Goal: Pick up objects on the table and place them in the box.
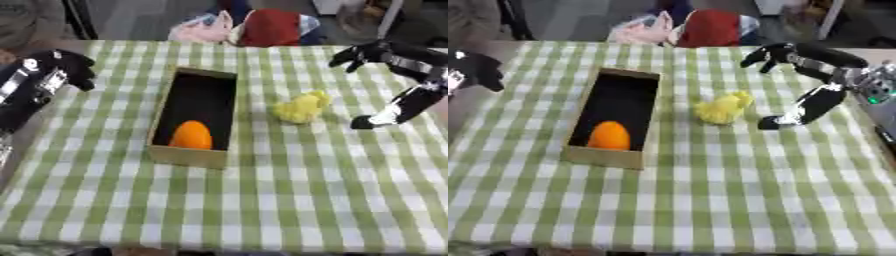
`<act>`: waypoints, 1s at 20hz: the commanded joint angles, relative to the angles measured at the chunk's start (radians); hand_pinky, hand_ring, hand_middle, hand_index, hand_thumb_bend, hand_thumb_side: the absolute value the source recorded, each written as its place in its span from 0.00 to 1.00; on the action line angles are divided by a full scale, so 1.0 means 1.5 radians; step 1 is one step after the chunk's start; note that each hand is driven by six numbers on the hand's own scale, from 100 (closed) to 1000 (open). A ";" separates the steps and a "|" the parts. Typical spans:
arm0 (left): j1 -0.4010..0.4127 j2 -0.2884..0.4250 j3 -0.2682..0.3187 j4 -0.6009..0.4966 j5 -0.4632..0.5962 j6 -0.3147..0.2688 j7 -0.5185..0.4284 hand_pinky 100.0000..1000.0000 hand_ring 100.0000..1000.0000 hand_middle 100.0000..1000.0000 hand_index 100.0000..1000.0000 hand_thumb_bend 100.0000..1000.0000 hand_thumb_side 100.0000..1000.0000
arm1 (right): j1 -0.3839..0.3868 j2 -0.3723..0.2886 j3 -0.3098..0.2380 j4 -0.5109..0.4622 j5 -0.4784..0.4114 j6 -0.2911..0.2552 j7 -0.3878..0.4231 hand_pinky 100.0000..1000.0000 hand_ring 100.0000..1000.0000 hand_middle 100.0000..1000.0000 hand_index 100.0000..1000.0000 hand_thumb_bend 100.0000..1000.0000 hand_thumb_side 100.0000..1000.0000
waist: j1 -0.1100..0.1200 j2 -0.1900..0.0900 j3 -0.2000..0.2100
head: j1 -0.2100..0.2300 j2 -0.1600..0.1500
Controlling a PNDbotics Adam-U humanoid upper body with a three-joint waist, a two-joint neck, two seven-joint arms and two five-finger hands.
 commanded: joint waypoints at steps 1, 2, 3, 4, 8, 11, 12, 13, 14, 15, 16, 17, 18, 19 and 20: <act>-0.004 0.004 0.012 -0.018 0.007 0.006 0.000 0.60 0.54 0.52 0.70 0.03 0.78 | -0.030 0.017 -0.017 0.053 0.048 -0.021 -0.018 0.75 0.95 0.82 0.91 0.55 0.37 | 0.001 -0.008 0.003 | -0.003 0.003; -0.004 0.003 0.012 -0.018 0.008 0.007 -0.001 0.60 0.54 0.52 0.70 0.03 0.79 | -0.037 0.027 -0.020 0.071 0.062 -0.025 -0.024 0.75 0.95 0.82 0.90 0.54 0.37 | 0.002 -0.008 0.005 | -0.004 0.003; -0.004 0.002 0.012 -0.018 0.009 0.008 -0.001 0.60 0.54 0.52 0.70 0.03 0.79 | -0.043 0.035 -0.025 0.088 0.078 -0.029 -0.032 0.75 0.94 0.82 0.90 0.53 0.36 | 0.002 -0.008 0.007 | -0.005 0.003; -0.004 0.000 0.012 -0.018 0.009 0.008 -0.001 0.60 0.54 0.52 0.70 0.03 0.79 | -0.049 0.044 -0.030 0.104 0.093 -0.032 -0.040 0.74 0.94 0.81 0.89 0.53 0.36 | 0.002 -0.008 0.008 | -0.005 0.003; -0.003 -0.004 0.013 -0.018 0.010 0.010 -0.003 0.60 0.54 0.52 0.71 0.02 0.80 | -0.067 0.076 -0.049 0.171 0.145 -0.038 -0.069 0.73 0.93 0.79 0.88 0.52 0.35 | 0.004 -0.007 0.013 | -0.008 0.003; -0.002 -0.007 0.013 -0.017 0.010 0.012 -0.004 0.60 0.54 0.52 0.71 0.02 0.80 | -0.078 0.095 -0.063 0.216 0.178 -0.040 -0.087 0.73 0.92 0.78 0.86 0.51 0.34 | 0.006 -0.006 0.015 | -0.009 0.003; -0.002 -0.008 0.013 -0.016 0.010 0.012 -0.005 0.60 0.54 0.52 0.71 0.02 0.80 | -0.081 0.101 -0.067 0.230 0.188 -0.040 -0.092 0.73 0.92 0.77 0.86 0.52 0.34 | 0.007 -0.006 0.016 | -0.009 0.003; -0.002 -0.008 0.013 -0.016 0.010 0.012 -0.006 0.60 0.54 0.52 0.71 0.02 0.81 | -0.084 0.107 -0.071 0.242 0.197 -0.041 -0.096 0.73 0.92 0.77 0.85 0.51 0.34 | 0.007 -0.006 0.017 | -0.010 0.003; -0.002 -0.009 0.013 -0.016 0.010 0.012 -0.007 0.61 0.54 0.52 0.71 0.02 0.81 | -0.087 0.111 -0.074 0.253 0.206 -0.042 -0.100 0.73 0.92 0.77 0.85 0.51 0.34 | 0.008 -0.006 0.018 | -0.010 0.003; -0.002 -0.010 0.013 -0.016 0.010 0.012 -0.008 0.61 0.54 0.52 0.71 0.02 0.81 | -0.089 0.116 -0.077 0.262 0.214 -0.043 -0.104 0.73 0.92 0.77 0.85 0.51 0.35 | 0.008 -0.006 0.018 | -0.010 0.003; -0.002 -0.010 0.013 -0.016 0.010 0.012 -0.009 0.61 0.54 0.53 0.71 0.01 0.81 | -0.090 0.120 -0.079 0.271 0.222 -0.044 -0.107 0.72 0.91 0.76 0.84 0.52 0.34 | 0.009 -0.006 0.018 | -0.011 0.003; -0.002 -0.011 0.013 -0.015 0.010 0.012 -0.010 0.61 0.54 0.53 0.71 0.01 0.82 | -0.091 0.124 -0.081 0.280 0.229 -0.045 -0.110 0.72 0.91 0.75 0.84 0.51 0.35 | 0.009 -0.006 0.018 | -0.011 0.003; -0.001 -0.011 0.013 -0.015 0.009 0.013 -0.011 0.61 0.54 0.53 0.71 0.01 0.82 | -0.092 0.128 -0.083 0.288 0.237 -0.046 -0.112 0.72 0.91 0.75 0.83 0.51 0.35 | 0.009 -0.006 0.018 | -0.011 0.003; -0.002 -0.012 0.013 -0.014 0.009 0.013 -0.012 0.61 0.54 0.53 0.71 0.01 0.82 | -0.093 0.131 -0.084 0.294 0.244 -0.048 -0.114 0.72 0.91 0.74 0.83 0.51 0.35 | 0.010 -0.006 0.018 | -0.012 0.003; -0.002 -0.012 0.012 -0.014 0.008 0.013 -0.014 0.61 0.54 0.53 0.71 0.01 0.82 | -0.093 0.134 -0.085 0.299 0.251 -0.050 -0.116 0.72 0.90 0.73 0.81 0.51 0.36 | 0.010 -0.006 0.018 | -0.011 0.003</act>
